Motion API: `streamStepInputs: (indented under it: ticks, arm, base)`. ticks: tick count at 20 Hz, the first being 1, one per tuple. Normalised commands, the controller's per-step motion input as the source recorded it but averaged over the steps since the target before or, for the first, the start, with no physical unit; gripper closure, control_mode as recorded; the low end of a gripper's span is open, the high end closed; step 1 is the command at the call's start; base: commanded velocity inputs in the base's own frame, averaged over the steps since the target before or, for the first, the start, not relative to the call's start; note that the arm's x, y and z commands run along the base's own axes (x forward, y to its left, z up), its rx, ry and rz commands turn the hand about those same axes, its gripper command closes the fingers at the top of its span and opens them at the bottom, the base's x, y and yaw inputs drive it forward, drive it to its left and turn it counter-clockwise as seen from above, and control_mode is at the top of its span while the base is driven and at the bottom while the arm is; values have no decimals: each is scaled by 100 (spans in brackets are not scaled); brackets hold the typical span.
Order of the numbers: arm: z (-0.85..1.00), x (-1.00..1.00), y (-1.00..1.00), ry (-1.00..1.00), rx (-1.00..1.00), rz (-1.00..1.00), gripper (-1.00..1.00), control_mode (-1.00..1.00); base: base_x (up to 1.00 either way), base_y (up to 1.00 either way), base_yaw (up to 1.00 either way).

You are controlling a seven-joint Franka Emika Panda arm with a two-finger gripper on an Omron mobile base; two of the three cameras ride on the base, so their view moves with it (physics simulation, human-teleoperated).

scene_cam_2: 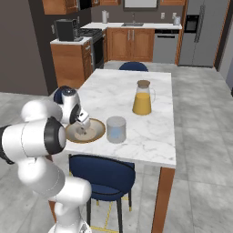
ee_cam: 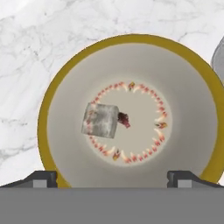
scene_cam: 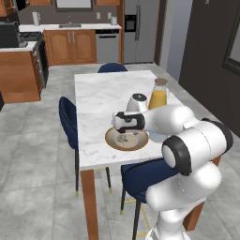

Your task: There are two ice cubes in the ice bowl. Place both ice cubes in the glass cup.

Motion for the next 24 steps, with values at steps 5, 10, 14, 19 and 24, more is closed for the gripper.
streamStepInputs:
  ticks: [5, 10, 14, 19, 24]
  arm:
    - [-31, 1, 0, 5, 0, 0, -100, -100]
    - [-18, 14, 1, 1, 0, 0, -100, -100]
    - [-10, 23, 3, 0, 0, -1, -100, -100]
    - [-11, 25, 4, 0, 0, -1, -100, -100]
    - [-15, 12, 9, 0, 0, 0, -100, -100]
  base:
    - [0, 0, 0]
    - [0, 0, 0]
    - [0, 0, 0]
    - [0, 0, 0]
    - [0, 0, 0]
